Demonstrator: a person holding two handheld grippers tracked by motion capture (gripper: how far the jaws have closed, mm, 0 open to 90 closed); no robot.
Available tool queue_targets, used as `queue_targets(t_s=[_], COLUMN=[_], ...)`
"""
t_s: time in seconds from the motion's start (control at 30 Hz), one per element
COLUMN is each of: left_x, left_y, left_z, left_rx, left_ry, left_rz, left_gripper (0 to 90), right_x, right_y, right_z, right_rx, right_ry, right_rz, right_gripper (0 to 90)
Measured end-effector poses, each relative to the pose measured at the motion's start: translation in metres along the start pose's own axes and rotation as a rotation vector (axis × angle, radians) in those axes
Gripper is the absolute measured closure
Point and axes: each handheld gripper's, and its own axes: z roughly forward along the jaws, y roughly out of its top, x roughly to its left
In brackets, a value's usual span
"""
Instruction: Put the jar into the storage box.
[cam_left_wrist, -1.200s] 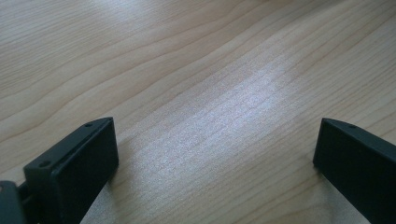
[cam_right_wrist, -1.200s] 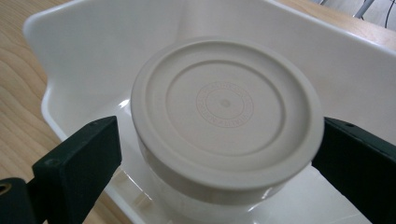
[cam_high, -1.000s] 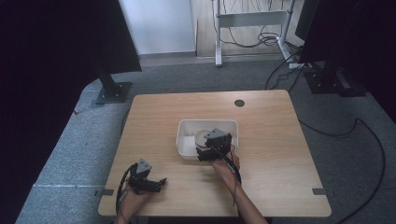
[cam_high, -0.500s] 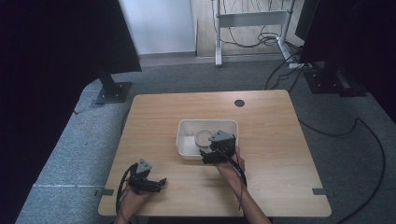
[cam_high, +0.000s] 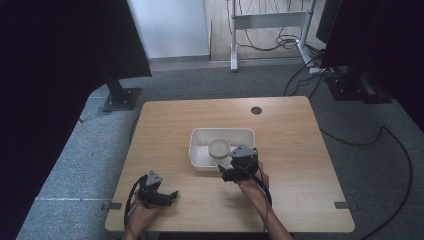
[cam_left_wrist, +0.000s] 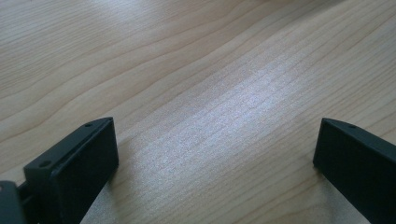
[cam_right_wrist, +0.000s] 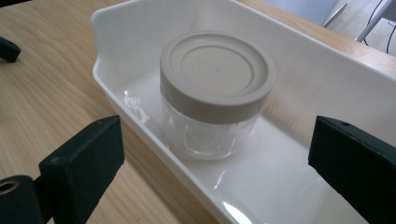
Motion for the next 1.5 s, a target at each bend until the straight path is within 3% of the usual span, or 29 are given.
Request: queue_targets(t_s=[0.77,1.5], left_x=[0.000,0.000], left_y=[0.000,0.000], left_z=[0.000,0.000], left_rx=[0.000,0.000], left_ry=[0.000,0.000], left_rz=[0.001,0.001], left_gripper=[0.0,0.0], right_x=[-0.013,-0.033], right_y=[-0.030,-0.078], right_z=[-0.045,-0.082], right_rx=[-0.038,-0.035], right_ry=[0.023,-0.022], right_rz=[-0.035,0.012], right_gripper=[4.3,4.6])
